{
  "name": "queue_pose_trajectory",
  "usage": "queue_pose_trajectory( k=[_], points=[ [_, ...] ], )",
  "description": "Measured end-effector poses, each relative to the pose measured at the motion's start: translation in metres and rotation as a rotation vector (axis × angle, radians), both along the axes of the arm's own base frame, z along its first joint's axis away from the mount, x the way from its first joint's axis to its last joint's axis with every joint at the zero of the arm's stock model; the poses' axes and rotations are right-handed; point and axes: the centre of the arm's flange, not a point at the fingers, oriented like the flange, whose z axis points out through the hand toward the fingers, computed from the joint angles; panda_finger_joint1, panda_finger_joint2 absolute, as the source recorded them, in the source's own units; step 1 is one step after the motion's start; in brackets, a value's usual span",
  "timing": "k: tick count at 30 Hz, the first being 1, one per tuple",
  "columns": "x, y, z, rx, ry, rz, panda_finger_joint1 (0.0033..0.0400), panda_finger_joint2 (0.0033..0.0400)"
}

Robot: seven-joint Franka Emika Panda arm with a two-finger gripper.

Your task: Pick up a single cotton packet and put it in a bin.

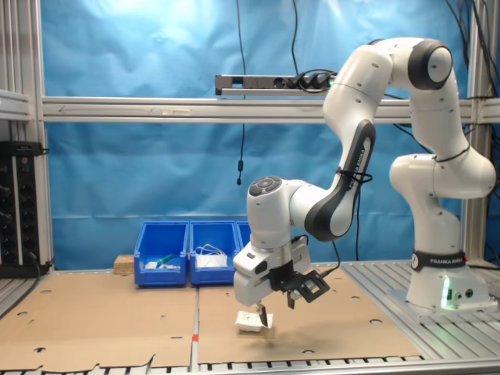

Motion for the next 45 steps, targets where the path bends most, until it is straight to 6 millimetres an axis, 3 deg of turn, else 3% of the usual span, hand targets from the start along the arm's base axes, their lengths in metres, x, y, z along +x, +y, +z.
queue_pose_trajectory(
  k=[24, 45],
  points=[
    [0.009, -0.013, 0.017, 0.016, -0.03, -0.033, 0.04, 0.04],
    [0.031, -0.045, 0.033, 0.026, -0.07, -0.104, 0.04, 0.04]
  ],
)
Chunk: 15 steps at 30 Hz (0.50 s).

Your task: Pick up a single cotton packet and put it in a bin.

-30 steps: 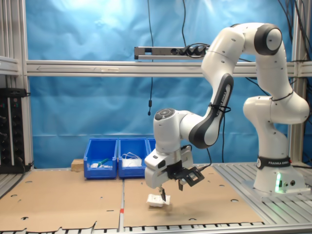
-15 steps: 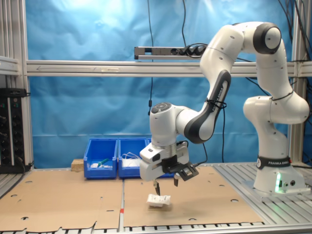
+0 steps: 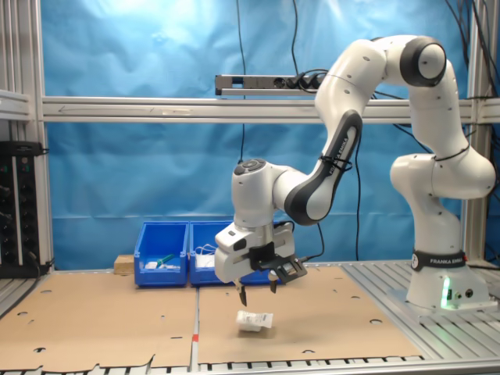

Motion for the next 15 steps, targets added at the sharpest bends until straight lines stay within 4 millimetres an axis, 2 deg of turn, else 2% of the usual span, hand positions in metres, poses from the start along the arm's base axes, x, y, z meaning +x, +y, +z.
queue_pose_trajectory(
  k=[15],
  points=[
    [0.027, -0.007, 0.008, -0.009, -0.042, -0.018, 0.04, 0.04]
  ],
)
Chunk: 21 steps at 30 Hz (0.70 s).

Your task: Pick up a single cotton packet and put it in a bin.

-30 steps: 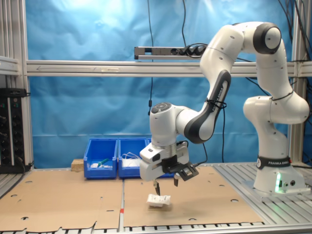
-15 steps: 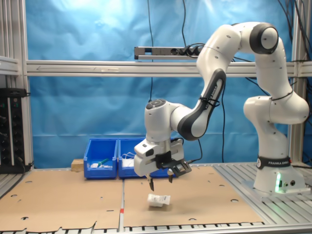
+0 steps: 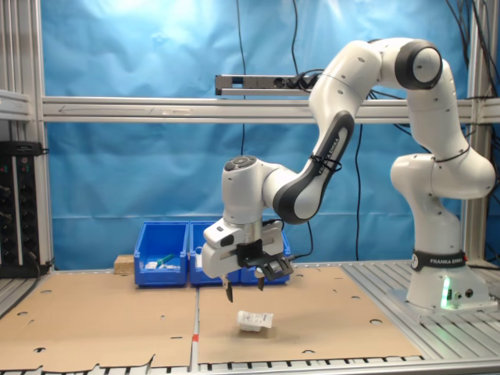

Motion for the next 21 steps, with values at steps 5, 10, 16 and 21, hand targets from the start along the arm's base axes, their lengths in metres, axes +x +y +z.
queue_pose_trajectory(
  k=[5, 10, 16, 21],
  points=[
    [0.004, 0.004, -0.001, -0.002, -0.004, 0.006, 0.04, 0.04],
    [0.004, 0.011, -0.003, 0.0, -0.002, 0.019, 0.04, 0.04],
    [0.002, 0.019, -0.006, 0.002, 0.004, 0.034, 0.04, 0.04],
    [0.0, 0.025, -0.008, 0.005, 0.008, 0.045, 0.04, 0.04]
  ],
)
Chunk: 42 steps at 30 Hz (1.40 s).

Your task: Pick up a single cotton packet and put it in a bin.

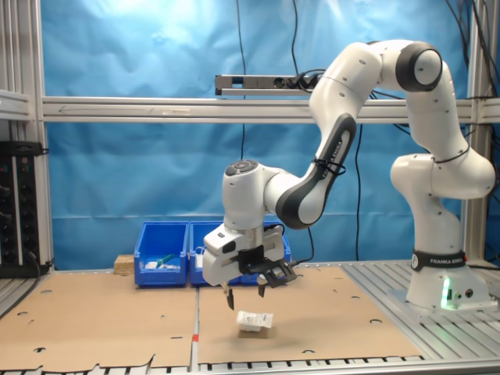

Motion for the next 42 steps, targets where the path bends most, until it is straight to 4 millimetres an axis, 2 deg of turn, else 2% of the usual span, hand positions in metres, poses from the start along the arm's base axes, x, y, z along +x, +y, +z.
queue_pose_trajectory(
  k=[20, 42],
  points=[
    [-0.004, 0.011, -0.004, 0.005, 0.009, 0.02, 0.04, 0.04],
    [-0.006, -0.009, -0.038, -0.026, 0.044, -0.005, 0.04, 0.04]
  ],
)
